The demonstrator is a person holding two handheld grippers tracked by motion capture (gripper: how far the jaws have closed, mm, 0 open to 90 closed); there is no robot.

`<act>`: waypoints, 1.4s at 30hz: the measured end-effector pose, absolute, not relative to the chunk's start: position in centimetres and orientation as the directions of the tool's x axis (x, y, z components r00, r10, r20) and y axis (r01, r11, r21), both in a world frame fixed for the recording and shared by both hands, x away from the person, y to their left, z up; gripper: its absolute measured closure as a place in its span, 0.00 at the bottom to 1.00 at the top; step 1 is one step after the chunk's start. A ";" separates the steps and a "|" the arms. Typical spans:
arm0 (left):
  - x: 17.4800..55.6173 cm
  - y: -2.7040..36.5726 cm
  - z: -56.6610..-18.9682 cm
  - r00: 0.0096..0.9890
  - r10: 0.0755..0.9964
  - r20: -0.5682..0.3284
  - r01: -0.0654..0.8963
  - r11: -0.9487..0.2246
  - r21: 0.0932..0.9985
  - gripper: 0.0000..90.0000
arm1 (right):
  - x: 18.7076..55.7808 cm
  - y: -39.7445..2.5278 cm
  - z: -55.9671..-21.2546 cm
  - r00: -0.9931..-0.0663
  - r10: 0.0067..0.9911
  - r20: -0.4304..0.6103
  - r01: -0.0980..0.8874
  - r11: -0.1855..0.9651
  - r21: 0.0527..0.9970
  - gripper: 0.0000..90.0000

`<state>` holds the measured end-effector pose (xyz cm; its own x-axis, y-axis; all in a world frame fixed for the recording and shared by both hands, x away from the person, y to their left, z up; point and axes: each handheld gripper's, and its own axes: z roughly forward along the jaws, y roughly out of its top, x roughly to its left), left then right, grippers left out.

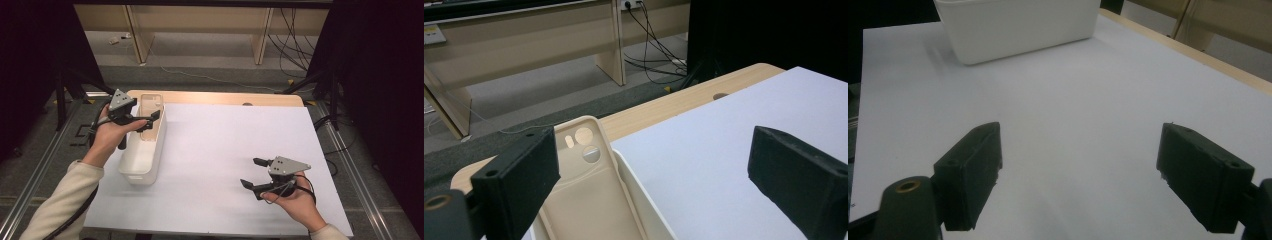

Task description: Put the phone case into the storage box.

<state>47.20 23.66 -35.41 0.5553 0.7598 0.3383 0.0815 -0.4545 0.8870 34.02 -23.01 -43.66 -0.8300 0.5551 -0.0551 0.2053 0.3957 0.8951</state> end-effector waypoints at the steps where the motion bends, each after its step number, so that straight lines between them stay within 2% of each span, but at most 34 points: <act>1: 47.0 23.7 -35.4 0.554 0.758 0.345 0.081 -0.461 0.884 0.07 | 34.0 -23.0 -43.7 -0.831 0.554 -0.053 0.207 0.396 0.895 0.22; 3: 46.7 23.7 -35.3 0.554 0.751 0.359 0.066 -0.469 0.881 0.06 | 34.0 -23.0 -43.6 -0.831 0.553 -0.055 0.203 0.394 0.896 0.22; 16: 43.5 22.4 -36.2 0.601 0.753 0.267 0.075 -0.386 0.920 0.06 | 34.0 -23.1 -43.5 -0.828 0.558 -0.057 0.201 0.390 0.898 0.22; 28: 40.8 21.4 -36.8 0.638 0.733 0.236 0.050 -0.346 0.937 0.06 | 34.0 -23.0 -43.5 -0.826 0.562 -0.054 0.199 0.379 0.904 0.22; 29: 40.5 21.1 -37.0 0.656 0.731 0.190 0.078 -0.316 0.946 0.06 | 34.0 -23.0 -43.5 -0.825 0.562 -0.054 0.199 0.379 0.904 0.22; 42: 38.9 20.5 -38.0 0.677 0.712 0.186 0.067 -0.312 0.948 0.06 | 34.0 -23.1 -43.4 -0.828 0.559 -0.054 0.201 0.385 0.901 0.22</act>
